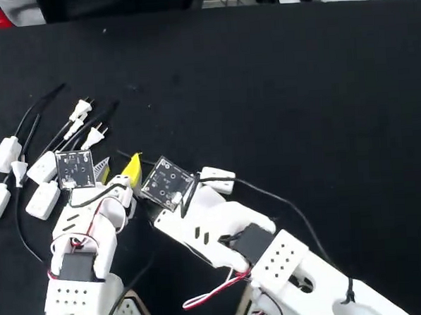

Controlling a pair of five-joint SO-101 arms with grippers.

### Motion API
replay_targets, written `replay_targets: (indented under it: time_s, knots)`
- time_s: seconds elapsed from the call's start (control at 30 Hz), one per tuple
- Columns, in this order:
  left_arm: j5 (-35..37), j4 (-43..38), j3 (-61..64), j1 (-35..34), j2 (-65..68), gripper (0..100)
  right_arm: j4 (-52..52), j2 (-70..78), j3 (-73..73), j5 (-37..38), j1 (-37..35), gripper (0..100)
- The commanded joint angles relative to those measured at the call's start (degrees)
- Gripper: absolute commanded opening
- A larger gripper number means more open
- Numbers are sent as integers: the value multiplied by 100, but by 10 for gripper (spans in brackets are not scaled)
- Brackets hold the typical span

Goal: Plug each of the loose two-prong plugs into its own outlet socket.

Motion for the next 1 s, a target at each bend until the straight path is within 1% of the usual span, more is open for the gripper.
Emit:
replay_targets:
  time_s: [0.0, 0.2, 0.5, 0.7, 0.87, 0.97]
  knots:
    - [-26, 35, -40, 84, -9, 202, -70, -347, -163, -360, 237, 10]
    - [-18, 35, -40, 119, 18, 202, -264, -347, -145, -466, 237, 10]
    - [0, 9, -92, 75, -9, 202, -70, -303, -171, -404, 290, 10]
    - [0, 35, -567, 75, 44, 202, 378, -101, -453, -457, 870, 10]
    - [-26, 44, -708, 75, 53, 202, 492, 910, -980, -466, 1327, 10]
    - [-53, 185, -716, 75, 62, 202, 800, 1596, -1508, -721, 1565, 10]
